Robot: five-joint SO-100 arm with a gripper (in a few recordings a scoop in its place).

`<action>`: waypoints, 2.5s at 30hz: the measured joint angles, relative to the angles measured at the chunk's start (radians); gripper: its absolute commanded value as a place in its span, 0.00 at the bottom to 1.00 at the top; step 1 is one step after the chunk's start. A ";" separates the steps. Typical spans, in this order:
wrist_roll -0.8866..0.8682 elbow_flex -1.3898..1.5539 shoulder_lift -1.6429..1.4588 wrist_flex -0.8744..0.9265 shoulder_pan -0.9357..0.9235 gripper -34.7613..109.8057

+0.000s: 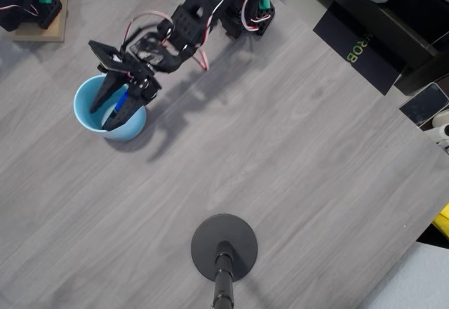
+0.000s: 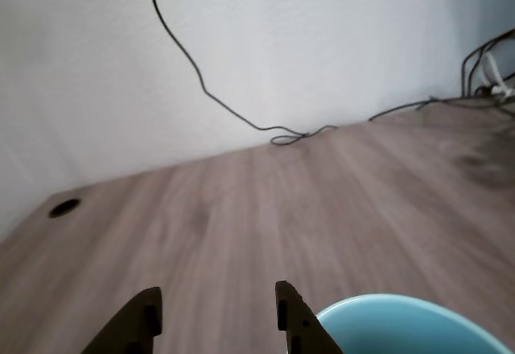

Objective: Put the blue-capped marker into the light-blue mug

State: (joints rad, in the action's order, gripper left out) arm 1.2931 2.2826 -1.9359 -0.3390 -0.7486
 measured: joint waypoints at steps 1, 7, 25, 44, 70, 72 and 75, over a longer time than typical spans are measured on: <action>-0.025 0.000 -0.057 0.061 0.017 0.36; -0.173 -0.002 -0.291 0.417 0.118 0.24; -0.818 0.127 -0.506 1.051 0.468 0.24; -0.873 0.801 -1.361 1.213 0.712 0.24; -1.287 0.813 -1.371 1.536 0.742 0.24; -1.287 0.813 -1.371 1.551 0.752 0.24; -1.276 0.813 -1.373 1.555 0.758 0.24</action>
State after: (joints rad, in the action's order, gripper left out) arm 0.0169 3.0956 -3.3088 1.2164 0.0092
